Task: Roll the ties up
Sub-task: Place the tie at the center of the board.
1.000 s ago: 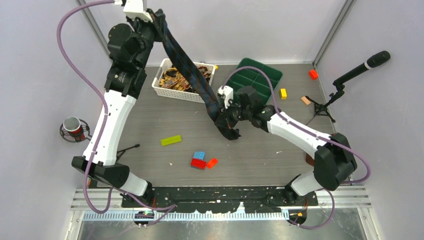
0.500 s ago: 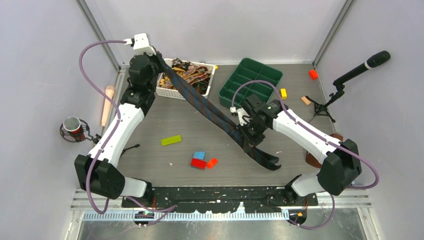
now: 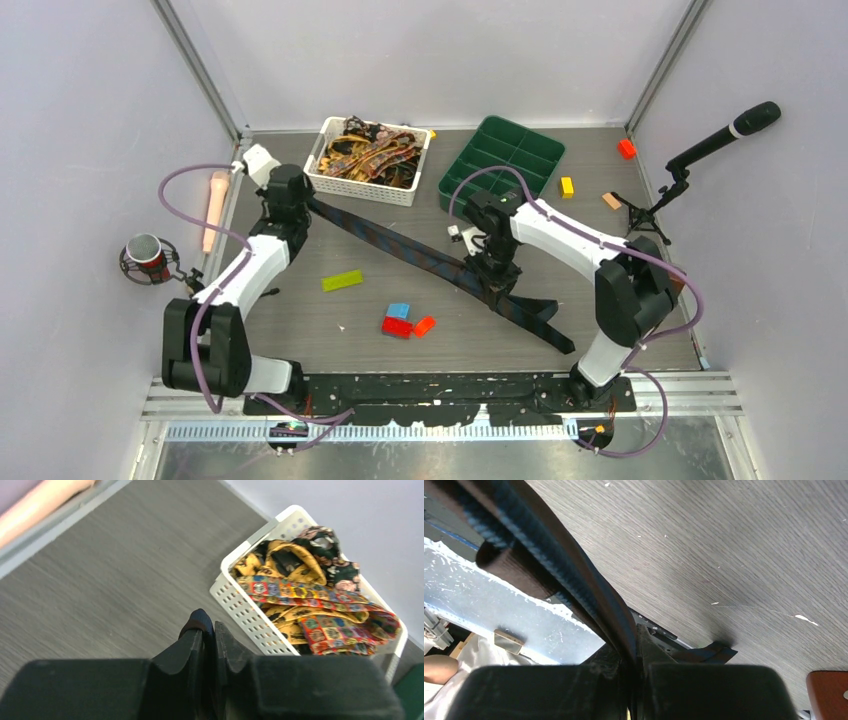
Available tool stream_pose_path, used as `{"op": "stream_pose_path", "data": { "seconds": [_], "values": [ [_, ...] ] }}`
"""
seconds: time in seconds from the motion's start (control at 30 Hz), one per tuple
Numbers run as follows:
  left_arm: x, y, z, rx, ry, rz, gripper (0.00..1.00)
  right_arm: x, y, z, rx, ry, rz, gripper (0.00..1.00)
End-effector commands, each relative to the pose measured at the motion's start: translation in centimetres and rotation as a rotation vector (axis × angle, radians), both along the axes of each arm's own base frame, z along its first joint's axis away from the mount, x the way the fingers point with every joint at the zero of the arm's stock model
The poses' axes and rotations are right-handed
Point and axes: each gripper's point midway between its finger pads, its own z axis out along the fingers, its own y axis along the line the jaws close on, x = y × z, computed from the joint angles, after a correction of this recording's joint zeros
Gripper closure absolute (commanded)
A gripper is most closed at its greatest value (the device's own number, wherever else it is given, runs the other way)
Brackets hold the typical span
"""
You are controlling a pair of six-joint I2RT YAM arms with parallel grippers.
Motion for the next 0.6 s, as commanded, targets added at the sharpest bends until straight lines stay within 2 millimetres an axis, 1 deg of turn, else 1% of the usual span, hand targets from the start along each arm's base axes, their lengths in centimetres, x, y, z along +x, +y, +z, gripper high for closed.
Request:
{"op": "stream_pose_path", "data": {
  "seconds": [0.0,0.07,0.1,0.27,0.43,0.57],
  "values": [
    [1.2,1.9,0.1,-0.111,-0.120,0.135,0.81,0.4,-1.1,-0.7,-0.061,-0.025,0.013,1.00],
    [1.4,1.9,-1.3,-0.108,-0.092,0.136,0.76,1.0,-1.4,-1.5,-0.087,-0.055,0.006,1.00],
    [1.6,2.0,-2.1,-0.106,-0.076,0.139,0.71,1.3,-1.6,-1.8,-0.102,-0.067,0.005,0.99],
    [1.9,2.2,-4.8,-0.107,-0.024,0.149,0.57,1.3,-2.2,-3.3,-0.151,-0.049,0.010,0.94],
    [2.4,2.4,-6.8,-0.137,0.004,0.140,0.46,1.2,-2.7,-4.2,-0.193,-0.025,0.018,0.93],
    [3.6,1.5,-7.9,-0.187,-0.017,0.065,0.38,1.5,-2.5,-4.4,-0.191,-0.029,0.018,0.90]
  ]
}}
